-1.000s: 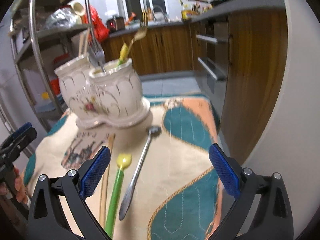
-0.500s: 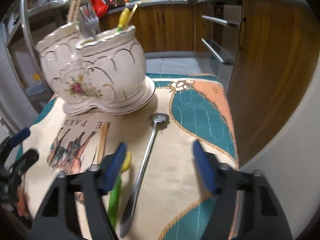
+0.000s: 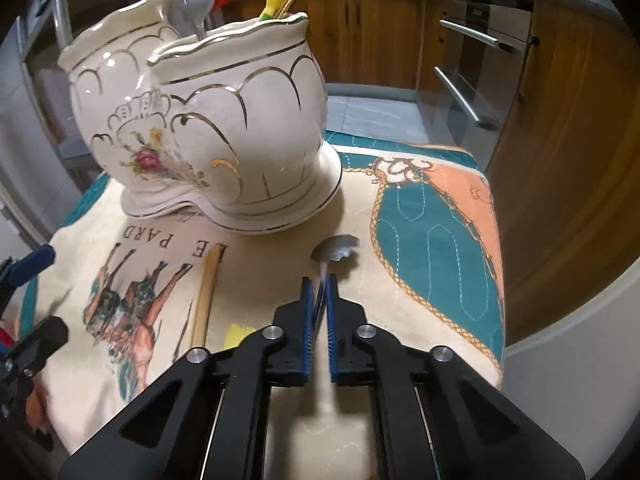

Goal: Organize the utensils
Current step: 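Grasp a chopstick with the left tool while the right tool grasps a flower-handled silver spoon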

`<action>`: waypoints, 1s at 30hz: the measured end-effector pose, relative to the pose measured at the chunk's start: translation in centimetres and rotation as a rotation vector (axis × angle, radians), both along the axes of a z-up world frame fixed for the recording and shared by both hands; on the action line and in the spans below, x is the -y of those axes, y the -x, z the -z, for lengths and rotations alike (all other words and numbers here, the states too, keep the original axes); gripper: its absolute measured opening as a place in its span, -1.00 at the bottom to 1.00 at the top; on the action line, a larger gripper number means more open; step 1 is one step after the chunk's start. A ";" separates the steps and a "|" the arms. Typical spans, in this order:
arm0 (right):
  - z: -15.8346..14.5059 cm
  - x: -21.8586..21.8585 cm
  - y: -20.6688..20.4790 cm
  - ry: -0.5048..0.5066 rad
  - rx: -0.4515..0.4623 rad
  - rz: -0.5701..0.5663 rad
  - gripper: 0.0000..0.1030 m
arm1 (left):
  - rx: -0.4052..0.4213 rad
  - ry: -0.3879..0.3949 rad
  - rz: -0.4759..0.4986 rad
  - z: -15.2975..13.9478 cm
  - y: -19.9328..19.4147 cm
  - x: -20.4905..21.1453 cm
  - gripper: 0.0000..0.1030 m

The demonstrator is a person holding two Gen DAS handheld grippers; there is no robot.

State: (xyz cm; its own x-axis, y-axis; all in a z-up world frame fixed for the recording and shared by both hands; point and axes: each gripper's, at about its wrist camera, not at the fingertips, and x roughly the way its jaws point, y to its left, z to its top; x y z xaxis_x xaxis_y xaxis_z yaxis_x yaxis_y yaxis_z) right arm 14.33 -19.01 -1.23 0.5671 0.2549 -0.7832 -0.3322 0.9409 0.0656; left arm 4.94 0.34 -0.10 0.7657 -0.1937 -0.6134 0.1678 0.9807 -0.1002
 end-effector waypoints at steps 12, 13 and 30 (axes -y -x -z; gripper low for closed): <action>-1.6 3.3 4.0 -0.126 0.073 -0.047 -0.93 | -0.164 -0.016 0.070 0.6 -1.2 5.9 0.52; -1.6 3.3 4.2 -0.131 0.074 -0.051 -0.93 | -0.179 -0.015 0.067 0.7 -1.4 6.3 0.40; -1.4 4.0 4.3 -0.158 0.055 -0.109 -0.93 | -0.229 -0.103 -0.021 1.8 -3.5 8.9 -0.11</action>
State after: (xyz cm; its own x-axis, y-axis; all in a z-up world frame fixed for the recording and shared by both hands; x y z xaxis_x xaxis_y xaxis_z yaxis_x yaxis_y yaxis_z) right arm 10.02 -23.00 0.13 0.5700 0.4343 -0.6975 -0.4388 0.8786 0.1884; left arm 8.43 -8.57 -1.87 0.6079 -0.1068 -0.7868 0.1321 0.9907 -0.0323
